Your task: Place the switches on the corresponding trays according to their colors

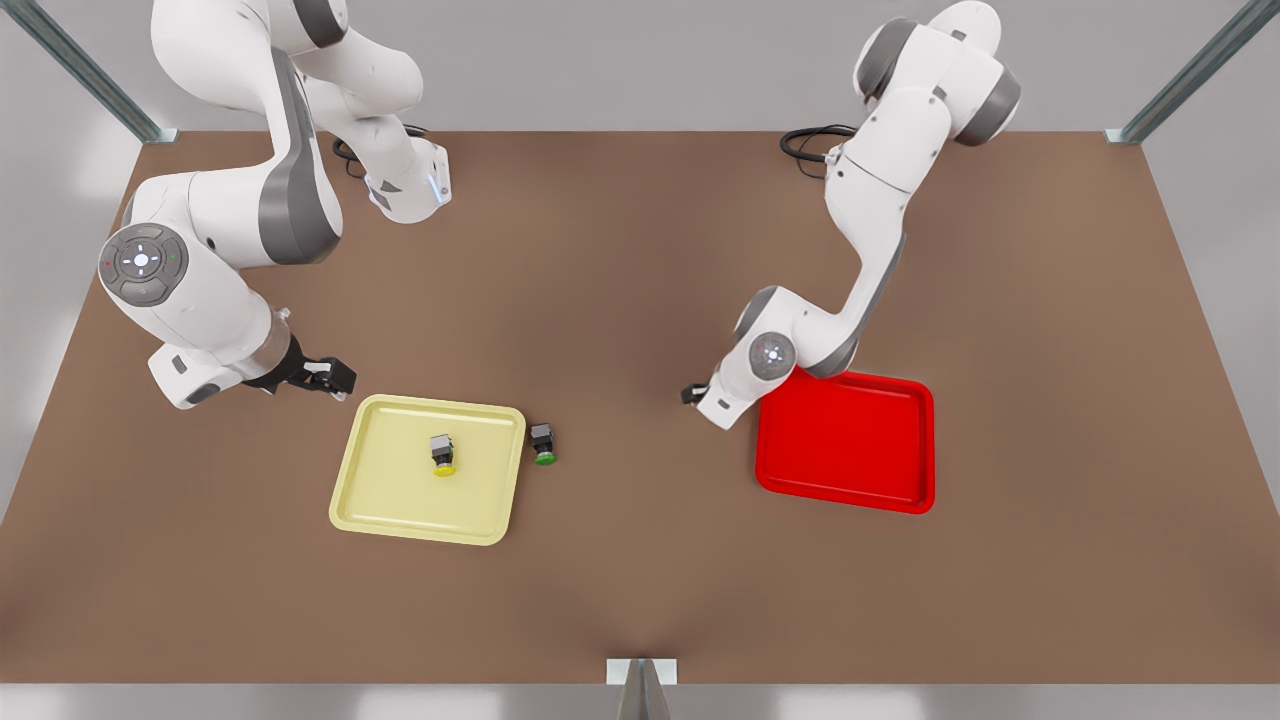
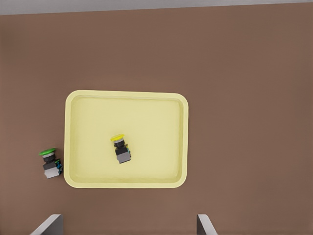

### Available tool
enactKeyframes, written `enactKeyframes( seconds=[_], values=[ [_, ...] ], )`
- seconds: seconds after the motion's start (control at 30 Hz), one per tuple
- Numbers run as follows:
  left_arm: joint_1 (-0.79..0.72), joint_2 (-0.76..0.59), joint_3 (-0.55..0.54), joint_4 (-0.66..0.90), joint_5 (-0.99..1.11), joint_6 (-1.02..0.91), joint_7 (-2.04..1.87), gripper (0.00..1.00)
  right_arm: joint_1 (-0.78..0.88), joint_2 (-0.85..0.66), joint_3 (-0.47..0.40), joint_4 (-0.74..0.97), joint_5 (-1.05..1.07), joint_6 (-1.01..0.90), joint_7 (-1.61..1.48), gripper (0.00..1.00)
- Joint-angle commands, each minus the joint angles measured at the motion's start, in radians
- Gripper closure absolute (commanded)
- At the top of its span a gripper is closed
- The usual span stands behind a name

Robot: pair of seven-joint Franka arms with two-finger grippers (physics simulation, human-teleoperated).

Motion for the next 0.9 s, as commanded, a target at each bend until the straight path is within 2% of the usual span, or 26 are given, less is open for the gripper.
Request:
enactKeyframes(
  seconds=[0.0,0.23,0.33,0.43,0.67,0.87],
  values=[
    [0.000,-0.002,0.001,-0.003,0.003,0.001,0.000,0.01,0.000,0.000,0.000,0.000,0.000,0.000,0.000,0.00],
    [-0.018,-0.029,0.010,-0.087,0.025,0.090,-0.011,0.00,0.012,0.014,0.000,-0.002,0.002,0.018,0.002,0.00],
    [-0.089,-0.034,0.067,-0.087,0.025,0.069,-0.166,0.00,0.012,0.012,0.000,-0.014,0.002,0.020,0.002,0.00],
    [-0.098,-0.040,0.067,-0.084,0.025,0.043,-0.259,0.01,0.012,0.014,0.000,-0.014,0.002,0.021,0.002,0.00],
    [-0.107,-0.017,0.065,-0.078,0.137,0.053,-0.236,0.01,0.012,0.014,0.000,-0.014,0.002,0.021,0.002,0.00],
    [-0.116,-0.008,0.065,-0.079,0.141,0.066,-0.218,0.01,0.012,0.014,0.000,-0.014,0.002,0.023,0.002,0.00]
  ],
)
